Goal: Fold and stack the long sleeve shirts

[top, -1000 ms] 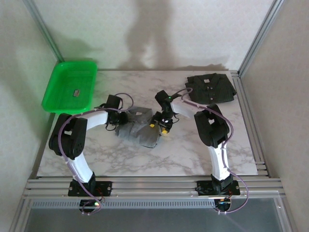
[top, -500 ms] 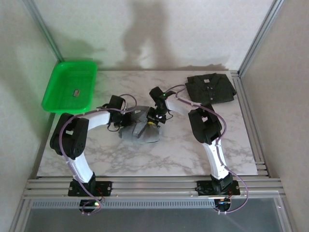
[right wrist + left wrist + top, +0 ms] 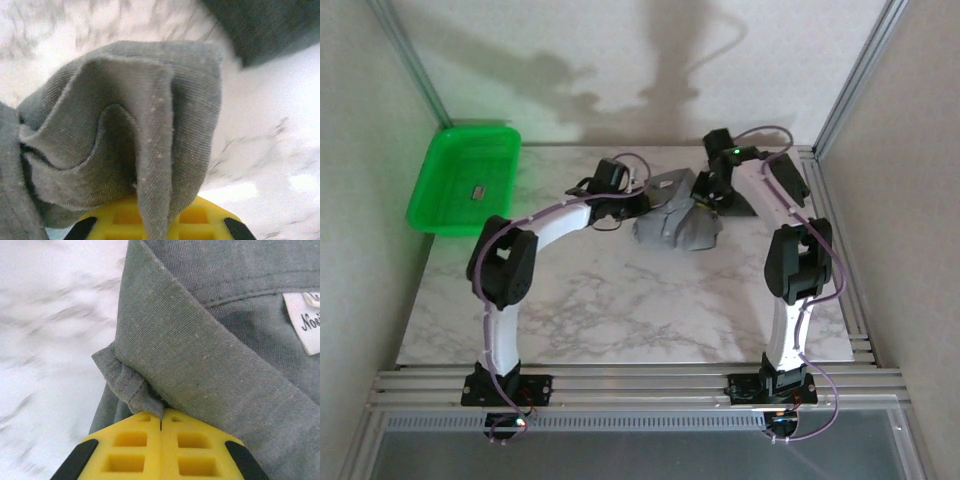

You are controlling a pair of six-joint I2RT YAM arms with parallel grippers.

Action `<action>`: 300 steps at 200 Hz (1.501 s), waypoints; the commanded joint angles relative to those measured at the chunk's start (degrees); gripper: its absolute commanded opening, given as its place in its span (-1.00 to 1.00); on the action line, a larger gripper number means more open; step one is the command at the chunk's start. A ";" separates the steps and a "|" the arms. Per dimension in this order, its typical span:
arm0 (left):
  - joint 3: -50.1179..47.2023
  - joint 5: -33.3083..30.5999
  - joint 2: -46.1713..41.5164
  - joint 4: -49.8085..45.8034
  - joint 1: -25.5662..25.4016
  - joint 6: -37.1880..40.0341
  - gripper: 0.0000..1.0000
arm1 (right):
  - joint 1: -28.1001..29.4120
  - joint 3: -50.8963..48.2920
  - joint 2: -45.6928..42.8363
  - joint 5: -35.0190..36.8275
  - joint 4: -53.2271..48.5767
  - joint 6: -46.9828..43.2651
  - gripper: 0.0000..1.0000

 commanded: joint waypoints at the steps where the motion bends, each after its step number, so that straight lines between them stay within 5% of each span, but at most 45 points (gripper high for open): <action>1: 7.46 2.95 6.25 3.66 -1.66 -5.60 -1.00 | -3.16 4.06 -0.34 5.20 -2.63 -4.70 -1.00; 59: 32.35 4.24 23.27 1.67 -4.14 -9.61 -1.00 | -8.29 10.91 2.78 12.37 -0.60 -7.49 -1.00; 123: 50.18 8.54 36.16 10.32 -6.50 -17.67 -1.00 | -12.22 12.77 5.93 15.61 6.96 -9.06 -1.00; 191: 54.53 9.33 43.01 15.93 -8.29 -23.97 -1.00 | -17.55 23.07 12.92 15.73 6.63 -11.47 -1.00; 215: 54.96 7.99 44.36 15.79 -8.13 -24.46 -0.80 | -19.24 29.69 17.82 14.04 3.39 -11.88 -1.00; 249: 57.55 7.16 45.83 15.48 -7.66 -25.37 -0.03 | -20.71 31.29 21.43 13.09 3.15 -11.15 -1.00; 274: 58.50 7.13 43.89 9.36 -6.96 -23.03 0.46 | -21.82 32.03 24.07 12.49 6.02 -10.83 -0.08; 279: 58.49 7.12 43.04 7.24 -6.77 -22.04 0.61 | -21.99 33.84 25.13 13.22 4.95 -10.83 0.01; 300: 57.00 4.19 37.42 -3.65 -5.58 -15.56 0.73 | -23.02 40.68 28.74 14.30 2.60 -11.19 0.19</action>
